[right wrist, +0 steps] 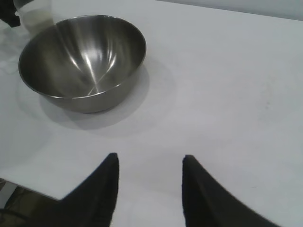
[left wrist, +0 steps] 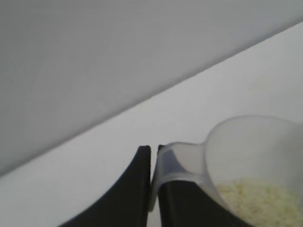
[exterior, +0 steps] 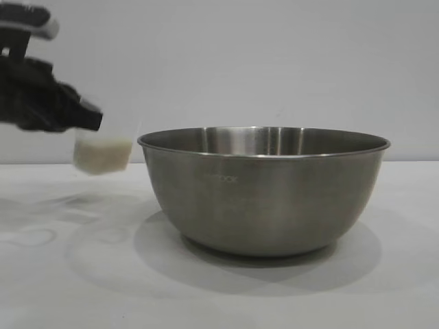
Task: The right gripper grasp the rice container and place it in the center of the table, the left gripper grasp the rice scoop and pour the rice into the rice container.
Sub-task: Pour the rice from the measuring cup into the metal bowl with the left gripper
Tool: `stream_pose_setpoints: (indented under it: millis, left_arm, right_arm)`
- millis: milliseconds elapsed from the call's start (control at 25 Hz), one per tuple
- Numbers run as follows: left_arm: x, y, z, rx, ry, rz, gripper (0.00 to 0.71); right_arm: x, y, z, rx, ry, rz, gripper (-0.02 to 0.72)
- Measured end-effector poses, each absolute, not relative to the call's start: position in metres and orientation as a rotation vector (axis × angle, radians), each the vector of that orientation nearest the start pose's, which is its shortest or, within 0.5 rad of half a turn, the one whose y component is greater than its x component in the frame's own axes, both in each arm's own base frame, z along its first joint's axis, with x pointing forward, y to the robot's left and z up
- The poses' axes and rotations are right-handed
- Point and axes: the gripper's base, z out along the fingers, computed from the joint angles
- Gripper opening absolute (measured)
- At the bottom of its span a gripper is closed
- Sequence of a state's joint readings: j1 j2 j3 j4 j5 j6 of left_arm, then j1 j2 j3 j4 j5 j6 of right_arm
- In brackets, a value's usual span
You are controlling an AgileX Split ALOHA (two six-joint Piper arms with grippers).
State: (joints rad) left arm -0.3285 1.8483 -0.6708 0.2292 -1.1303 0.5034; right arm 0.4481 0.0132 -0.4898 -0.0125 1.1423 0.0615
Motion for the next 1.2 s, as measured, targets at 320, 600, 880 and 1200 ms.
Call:
stream_pose_setpoints:
  millis: [320,600,880,1200]
  left_arm:
    - [0.296,-0.187,0.186,1.211,0.935,0.341,0.0]
    - [0.29,-0.21,0.183,1.533,0.655,0.458,0.0]
    - [0.294,-0.221,0.186,1.725,0.423,0.536,0.0]
    - [0.3,-0.231,0.195,1.851,0.185,0.609,0.0]
  right_arm:
    - [-0.005,-0.003,0.268,-0.414,2.122,0.28,0.265]
    - [-0.005,-0.003,0.268,-0.414,2.122,0.28,0.265]
    - [-0.005,-0.003,0.268,-0.414,2.122,0.28,0.265]
    - [-0.005,-0.003,0.268,-0.414,2.122,0.28,0.265]
